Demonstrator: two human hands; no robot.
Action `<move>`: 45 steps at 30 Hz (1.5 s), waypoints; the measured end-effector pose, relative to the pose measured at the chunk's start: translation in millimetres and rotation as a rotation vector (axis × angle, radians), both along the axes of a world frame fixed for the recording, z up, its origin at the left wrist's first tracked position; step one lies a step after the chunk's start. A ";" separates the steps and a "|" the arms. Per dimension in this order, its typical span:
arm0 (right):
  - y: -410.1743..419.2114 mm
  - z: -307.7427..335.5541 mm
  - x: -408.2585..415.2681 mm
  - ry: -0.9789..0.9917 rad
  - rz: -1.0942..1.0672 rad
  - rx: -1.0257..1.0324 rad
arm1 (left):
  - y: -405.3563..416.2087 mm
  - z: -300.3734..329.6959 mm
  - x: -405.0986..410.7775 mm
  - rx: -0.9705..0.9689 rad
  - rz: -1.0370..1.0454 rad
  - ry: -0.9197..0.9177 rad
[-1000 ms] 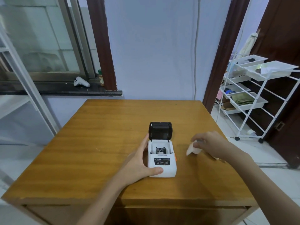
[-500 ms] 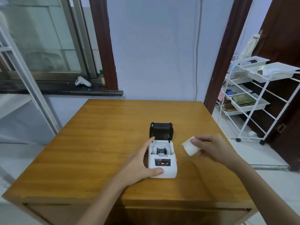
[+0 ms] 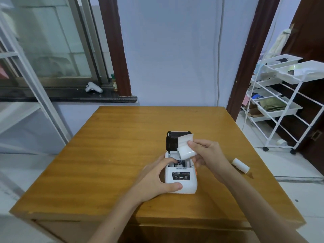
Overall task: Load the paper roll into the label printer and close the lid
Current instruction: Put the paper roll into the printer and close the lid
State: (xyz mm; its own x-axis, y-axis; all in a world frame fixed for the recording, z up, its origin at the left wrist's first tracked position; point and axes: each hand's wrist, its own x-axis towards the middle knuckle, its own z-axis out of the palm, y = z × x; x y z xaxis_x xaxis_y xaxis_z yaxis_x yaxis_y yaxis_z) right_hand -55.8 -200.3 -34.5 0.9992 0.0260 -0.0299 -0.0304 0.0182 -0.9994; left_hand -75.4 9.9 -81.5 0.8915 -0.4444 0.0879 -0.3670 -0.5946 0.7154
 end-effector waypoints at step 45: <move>3.8 -26.4 -6.8 -0.132 0.061 -0.457 | -1.5 4.9 -3.8 -0.041 0.096 0.070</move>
State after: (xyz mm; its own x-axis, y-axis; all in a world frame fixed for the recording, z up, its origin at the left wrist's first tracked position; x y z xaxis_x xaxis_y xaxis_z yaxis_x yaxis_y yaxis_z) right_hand -62.6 -196.5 -61.0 0.9924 0.0981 0.0748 0.1095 -0.4221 -0.8999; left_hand -79.2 8.4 -76.6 0.9345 -0.3538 0.0399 -0.2577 -0.5946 0.7616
